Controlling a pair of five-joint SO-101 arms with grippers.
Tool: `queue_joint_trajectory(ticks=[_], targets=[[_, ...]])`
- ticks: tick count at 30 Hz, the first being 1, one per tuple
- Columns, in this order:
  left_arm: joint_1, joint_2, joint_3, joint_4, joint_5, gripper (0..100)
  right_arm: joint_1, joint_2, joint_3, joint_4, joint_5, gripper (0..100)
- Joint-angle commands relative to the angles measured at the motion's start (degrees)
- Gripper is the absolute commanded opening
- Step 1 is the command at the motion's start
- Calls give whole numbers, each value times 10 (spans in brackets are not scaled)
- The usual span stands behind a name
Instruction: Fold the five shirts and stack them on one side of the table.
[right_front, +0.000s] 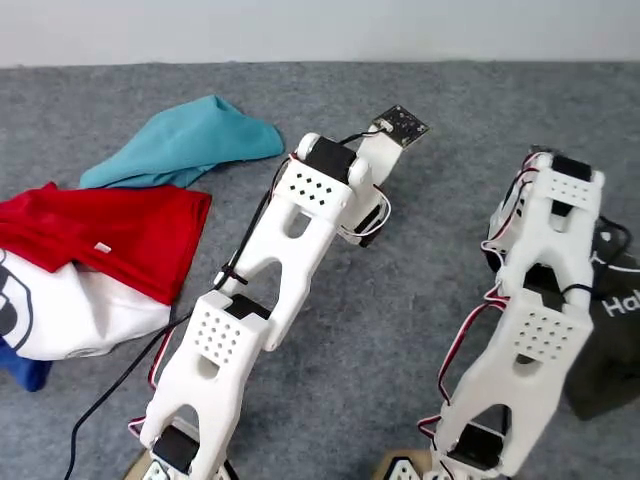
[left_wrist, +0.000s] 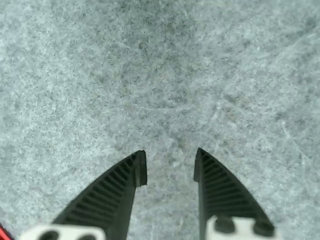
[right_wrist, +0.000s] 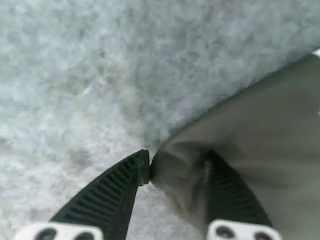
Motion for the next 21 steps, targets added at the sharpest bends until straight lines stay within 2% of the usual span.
queue_joint_trajectory(ticks=[1, 4, 14, 21], targets=[[-4, -15, -15, 14, 1, 158, -4, 10, 5, -9, -1, 68], [-4, -15, -15, 14, 1, 157, 3, 11, 5, -8, -4, 6], [-4, -14, -15, 14, 1, 156, 25, 10, 2, -28, -7, 10], [-4, -11, -15, 14, 1, 156, 1, 1, 1, -107, -69, 10]])
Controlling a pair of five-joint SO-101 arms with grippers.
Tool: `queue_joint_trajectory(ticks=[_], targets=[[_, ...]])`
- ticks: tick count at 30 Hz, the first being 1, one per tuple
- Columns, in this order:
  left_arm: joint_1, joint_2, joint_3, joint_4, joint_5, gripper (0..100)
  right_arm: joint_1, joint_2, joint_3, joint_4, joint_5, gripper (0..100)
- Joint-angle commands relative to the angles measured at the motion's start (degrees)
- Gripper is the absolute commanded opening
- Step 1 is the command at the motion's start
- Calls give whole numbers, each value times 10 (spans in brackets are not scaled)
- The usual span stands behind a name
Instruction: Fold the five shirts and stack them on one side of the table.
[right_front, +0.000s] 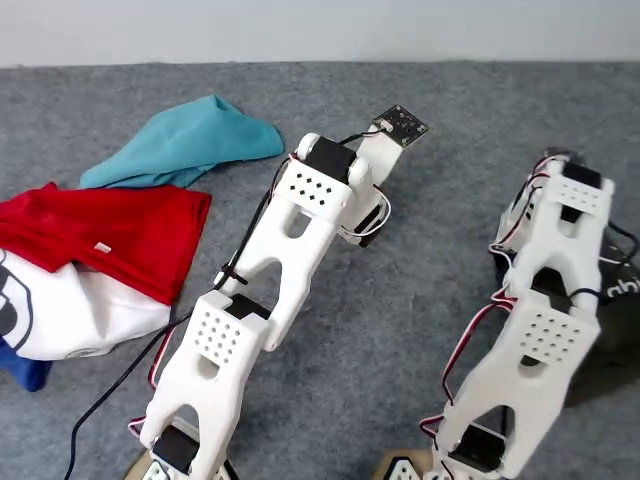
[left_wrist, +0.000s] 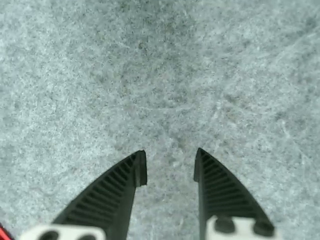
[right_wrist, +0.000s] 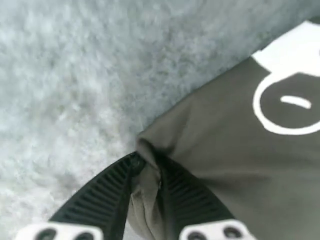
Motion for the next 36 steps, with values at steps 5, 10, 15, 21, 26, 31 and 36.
queue_joint_trajectory(ticks=[5, 10, 15, 21, 26, 31, 36], targets=[[-4, -11, -8, 14, 1, 156, -47, -47, -8, -93, -49, 10], [-4, -15, 26, 14, 1, 156, -77, -66, -8, -163, -49, 10], [-4, -15, 24, 14, 1, 156, -93, -65, -8, -219, -47, 10], [-4, -15, 24, 14, 1, 156, -87, -65, -8, -212, -43, 58], [-4, -15, 24, 14, 1, 157, -87, -71, -8, -175, 18, 262], [-4, -15, 25, 14, 1, 157, -86, -107, -8, -127, 37, 303], [-4, -15, 27, 14, 1, 157, -62, -201, -8, -36, 39, 303]])
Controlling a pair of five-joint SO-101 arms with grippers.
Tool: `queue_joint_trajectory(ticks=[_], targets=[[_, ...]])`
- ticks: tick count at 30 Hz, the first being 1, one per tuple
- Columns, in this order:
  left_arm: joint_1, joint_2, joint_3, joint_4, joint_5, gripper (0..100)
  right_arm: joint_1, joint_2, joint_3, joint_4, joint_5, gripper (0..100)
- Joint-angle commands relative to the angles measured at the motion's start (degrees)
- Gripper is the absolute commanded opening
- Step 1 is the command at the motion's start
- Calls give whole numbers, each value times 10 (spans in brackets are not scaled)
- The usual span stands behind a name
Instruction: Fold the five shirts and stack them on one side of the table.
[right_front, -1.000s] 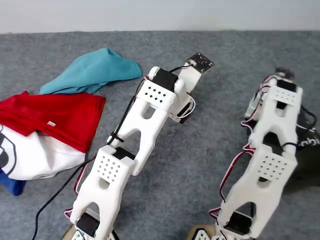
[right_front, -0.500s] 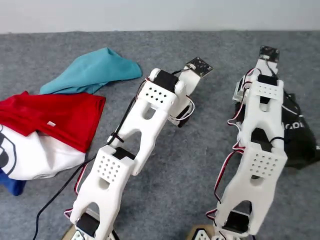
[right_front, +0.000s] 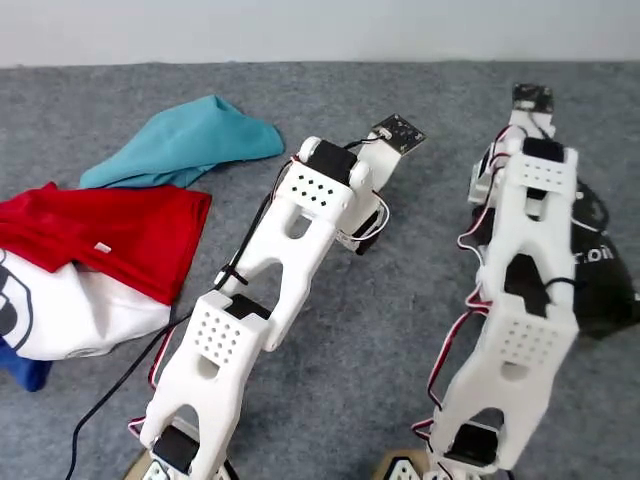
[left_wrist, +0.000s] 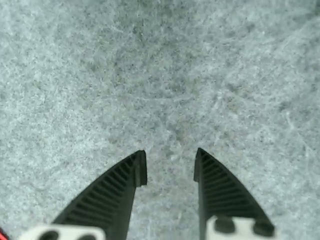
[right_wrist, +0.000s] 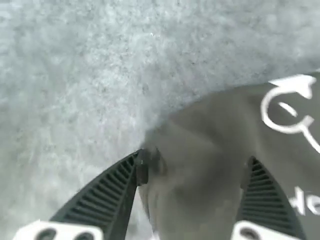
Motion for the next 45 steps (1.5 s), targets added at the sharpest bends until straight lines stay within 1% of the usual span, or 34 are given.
queue_joint_trajectory(ticks=[1, 5, 11, 13, 16, 18, 21, 26, 32, 38, 42, 45], targets=[[-4, -15, -2, 13, 2, 157, 27, -102, -10, 66, 7, 303], [-4, -15, -2, 13, 2, 157, 78, -131, -5, 135, 36, 303], [-4, -15, -2, 13, 2, 157, 169, -61, -5, 145, 41, 294], [-4, -15, -2, 13, 2, 157, 189, -35, -5, 147, 46, 251], [-4, -15, -2, 13, 2, 157, 208, -11, -6, 162, 79, 177], [-4, -15, -1, 13, 2, 157, 218, -3, -6, 169, 86, 150], [-4, -15, -1, 13, 2, 157, 239, 0, -6, 166, 85, 172], [-4, -15, -1, 13, 2, 157, 261, -2, -6, 171, 90, 271], [-4, -15, -1, 13, 2, 157, 284, 2, -6, 169, 110, 273], [-4, -15, -1, 13, 2, 157, 316, 11, -6, 161, 112, 273], [-4, -15, -1, 13, 2, 157, 332, 51, -6, 112, 138, 273], [-4, -14, -1, 13, 2, 157, 345, 88, -6, 63, 138, 273]])
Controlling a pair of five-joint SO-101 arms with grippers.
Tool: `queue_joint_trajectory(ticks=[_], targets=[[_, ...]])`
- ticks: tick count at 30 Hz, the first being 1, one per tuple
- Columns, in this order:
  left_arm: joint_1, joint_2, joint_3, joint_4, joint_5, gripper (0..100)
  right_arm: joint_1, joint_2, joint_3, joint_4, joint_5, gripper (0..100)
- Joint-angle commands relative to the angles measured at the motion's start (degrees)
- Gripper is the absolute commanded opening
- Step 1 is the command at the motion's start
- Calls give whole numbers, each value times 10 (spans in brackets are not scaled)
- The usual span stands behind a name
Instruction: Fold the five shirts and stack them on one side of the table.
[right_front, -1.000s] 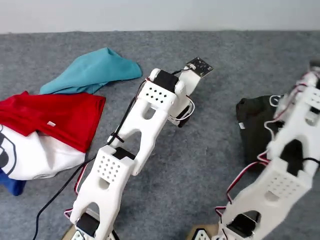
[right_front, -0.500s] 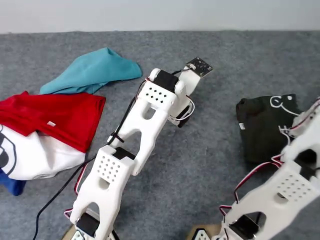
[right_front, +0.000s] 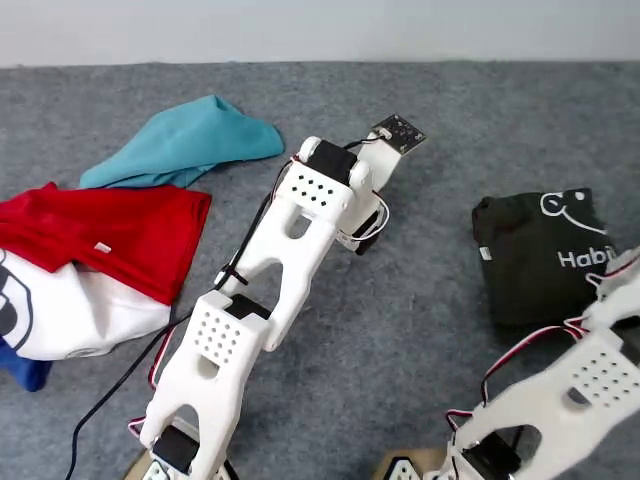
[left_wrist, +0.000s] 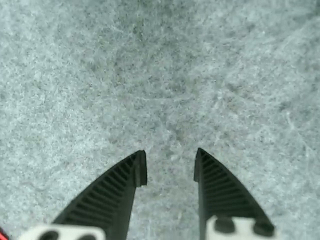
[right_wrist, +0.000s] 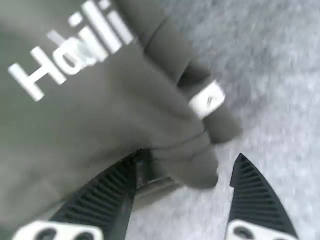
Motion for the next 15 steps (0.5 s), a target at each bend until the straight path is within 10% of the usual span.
queue_joint_trajectory(ticks=[1, 15], targets=[[-4, -14, -1, 13, 2, 157, 19, 20, -6, -51, 8, 273], [-4, -11, -1, 13, 2, 157, 26, -36, -18, 35, 9, 273]])
